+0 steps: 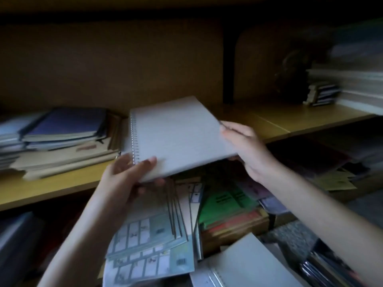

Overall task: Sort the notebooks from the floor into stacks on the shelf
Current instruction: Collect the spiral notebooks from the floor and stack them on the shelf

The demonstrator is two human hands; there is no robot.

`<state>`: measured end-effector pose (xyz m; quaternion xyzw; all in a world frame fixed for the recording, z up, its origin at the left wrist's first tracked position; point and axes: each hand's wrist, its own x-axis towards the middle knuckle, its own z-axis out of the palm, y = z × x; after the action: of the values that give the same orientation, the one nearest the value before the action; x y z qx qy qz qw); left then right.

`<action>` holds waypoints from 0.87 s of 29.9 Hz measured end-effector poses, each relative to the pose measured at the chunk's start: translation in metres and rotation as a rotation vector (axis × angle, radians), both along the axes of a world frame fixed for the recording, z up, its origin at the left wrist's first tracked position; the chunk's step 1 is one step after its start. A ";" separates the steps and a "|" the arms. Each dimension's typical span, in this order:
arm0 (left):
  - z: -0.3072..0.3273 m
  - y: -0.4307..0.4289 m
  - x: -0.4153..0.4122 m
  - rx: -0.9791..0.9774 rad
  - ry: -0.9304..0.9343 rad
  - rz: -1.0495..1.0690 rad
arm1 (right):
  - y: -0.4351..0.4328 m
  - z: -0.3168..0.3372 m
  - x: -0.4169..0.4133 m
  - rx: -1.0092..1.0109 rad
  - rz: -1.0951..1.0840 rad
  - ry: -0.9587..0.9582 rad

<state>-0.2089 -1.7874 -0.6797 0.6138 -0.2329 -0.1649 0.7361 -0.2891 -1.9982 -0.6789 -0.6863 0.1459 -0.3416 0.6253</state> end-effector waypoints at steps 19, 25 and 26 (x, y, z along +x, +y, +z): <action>-0.010 -0.008 0.052 0.723 -1.262 0.560 | -0.002 0.009 0.058 -0.316 0.158 0.086; 0.001 -0.022 0.078 0.816 -1.080 0.656 | -0.003 -0.001 0.097 -0.483 -0.189 0.244; -0.001 -0.023 0.080 0.808 -1.081 0.655 | -0.001 -0.003 0.100 -0.526 -0.237 0.281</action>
<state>-0.1288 -1.8106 -0.6807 0.8697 -0.2887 0.3148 0.2476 -0.1893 -1.9992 -0.6821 -0.8431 0.2168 -0.3399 0.3559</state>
